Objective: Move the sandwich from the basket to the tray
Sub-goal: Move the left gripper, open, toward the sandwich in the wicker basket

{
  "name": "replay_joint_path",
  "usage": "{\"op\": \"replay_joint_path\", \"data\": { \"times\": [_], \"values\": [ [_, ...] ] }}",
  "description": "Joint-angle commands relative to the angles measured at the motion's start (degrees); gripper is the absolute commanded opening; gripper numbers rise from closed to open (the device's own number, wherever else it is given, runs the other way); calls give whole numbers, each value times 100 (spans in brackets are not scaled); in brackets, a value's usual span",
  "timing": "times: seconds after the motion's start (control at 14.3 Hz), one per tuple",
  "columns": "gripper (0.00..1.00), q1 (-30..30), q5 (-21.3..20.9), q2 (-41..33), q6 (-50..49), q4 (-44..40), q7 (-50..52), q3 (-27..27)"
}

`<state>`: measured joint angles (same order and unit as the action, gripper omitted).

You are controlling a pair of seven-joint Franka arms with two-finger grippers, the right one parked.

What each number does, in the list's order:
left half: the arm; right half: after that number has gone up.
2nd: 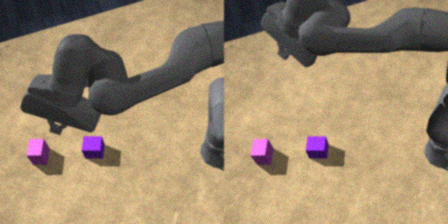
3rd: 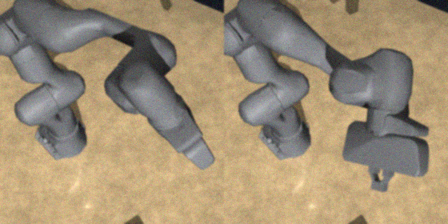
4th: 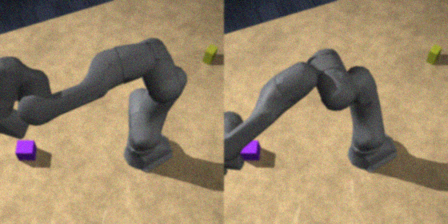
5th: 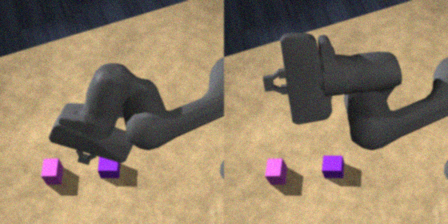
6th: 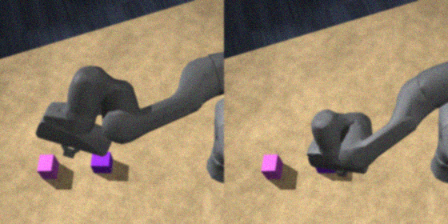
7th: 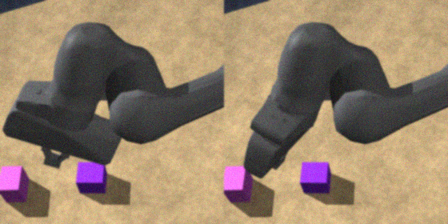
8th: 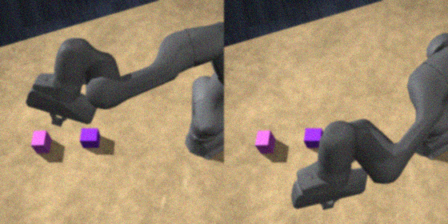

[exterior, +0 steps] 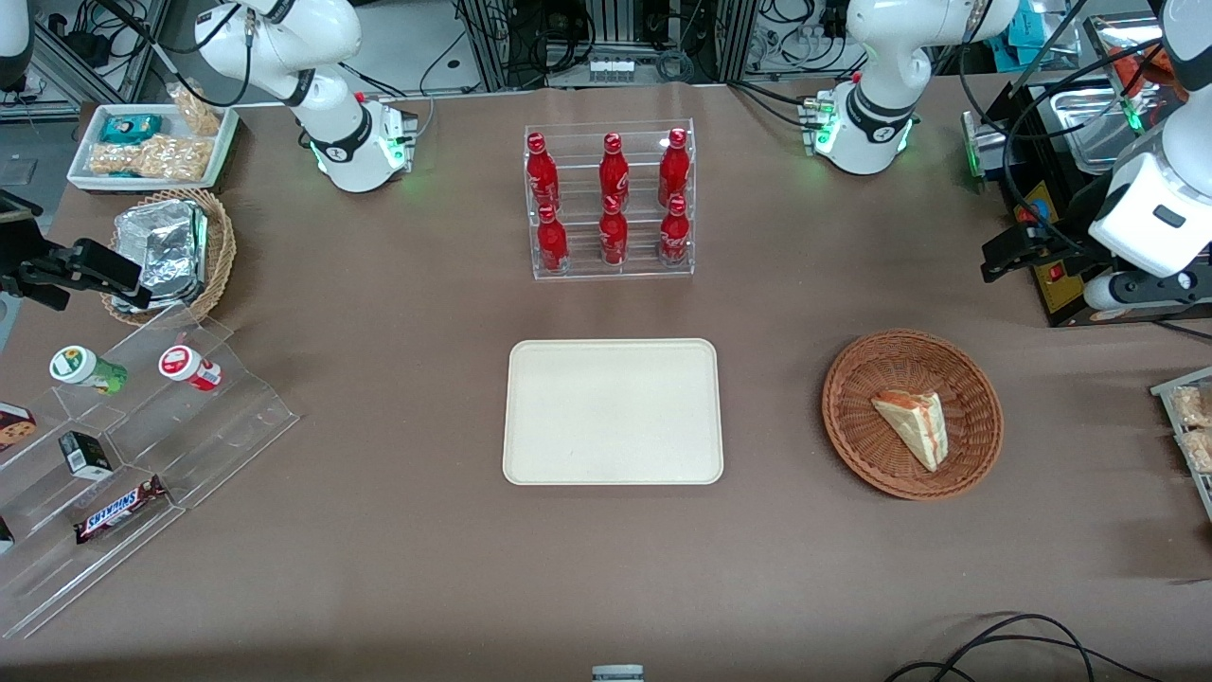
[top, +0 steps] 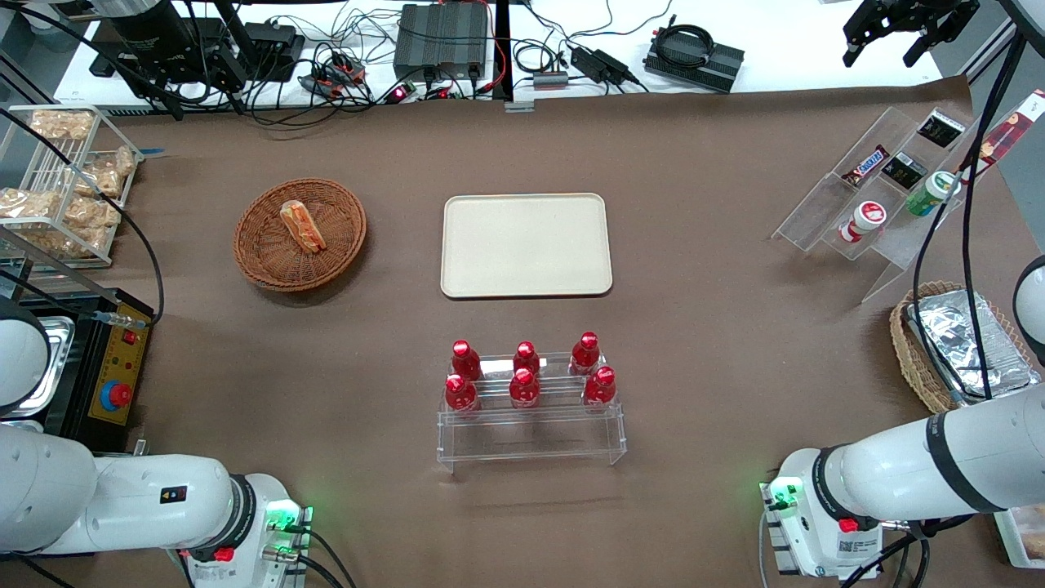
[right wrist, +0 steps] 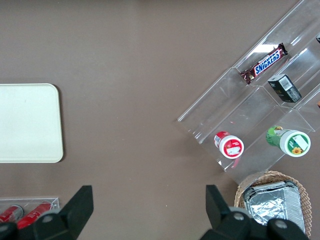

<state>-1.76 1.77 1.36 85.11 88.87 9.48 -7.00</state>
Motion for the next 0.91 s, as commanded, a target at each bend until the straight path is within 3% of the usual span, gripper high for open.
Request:
{"op": "replay_joint_path", "data": {
  "times": [0.0,0.21,0.49,0.7,0.84],
  "values": [
    [100,17,25,48,-126,-36,-78,15],
    [100,9,8,118,-232,148,-60,15],
    [100,0,-106,733,-92,297,36,15],
    [100,-9,-273,822,1091,1112,36,41],
    [100,-9,-649,953,1997,1632,210,41]
  ]
}}
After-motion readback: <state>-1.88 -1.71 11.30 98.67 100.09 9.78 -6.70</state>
